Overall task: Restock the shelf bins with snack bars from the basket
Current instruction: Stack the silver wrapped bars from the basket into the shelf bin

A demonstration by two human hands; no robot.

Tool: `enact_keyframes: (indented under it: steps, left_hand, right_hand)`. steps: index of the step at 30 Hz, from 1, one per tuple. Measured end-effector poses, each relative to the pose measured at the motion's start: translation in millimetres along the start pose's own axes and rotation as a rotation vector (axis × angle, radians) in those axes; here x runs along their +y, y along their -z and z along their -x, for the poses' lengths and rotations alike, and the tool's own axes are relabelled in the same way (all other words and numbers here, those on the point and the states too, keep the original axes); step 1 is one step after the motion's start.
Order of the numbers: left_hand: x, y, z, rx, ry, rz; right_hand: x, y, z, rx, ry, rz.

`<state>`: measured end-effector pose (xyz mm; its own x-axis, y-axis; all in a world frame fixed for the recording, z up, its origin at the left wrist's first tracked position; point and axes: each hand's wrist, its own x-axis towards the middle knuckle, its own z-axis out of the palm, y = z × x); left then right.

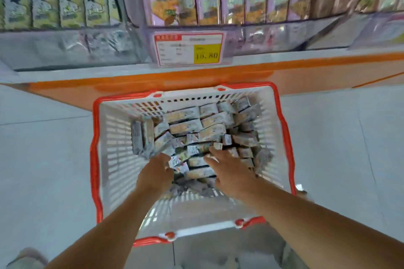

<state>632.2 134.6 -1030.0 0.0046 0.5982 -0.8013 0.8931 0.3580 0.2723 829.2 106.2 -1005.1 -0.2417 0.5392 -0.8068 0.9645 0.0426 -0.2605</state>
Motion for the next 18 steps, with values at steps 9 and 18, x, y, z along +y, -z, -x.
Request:
enact_keyframes:
  steps: [9, 18]
  left_hand:
    - [12.8, -44.5, -51.6, -0.022, -0.265, -0.598]
    - [17.6, -67.4, -66.5, 0.086, -0.102, -0.633]
  right_hand:
    - [27.2, -38.9, -22.1, -0.007, 0.057, 0.009]
    - [41.4, -51.2, -26.4, 0.107, 0.135, 0.068]
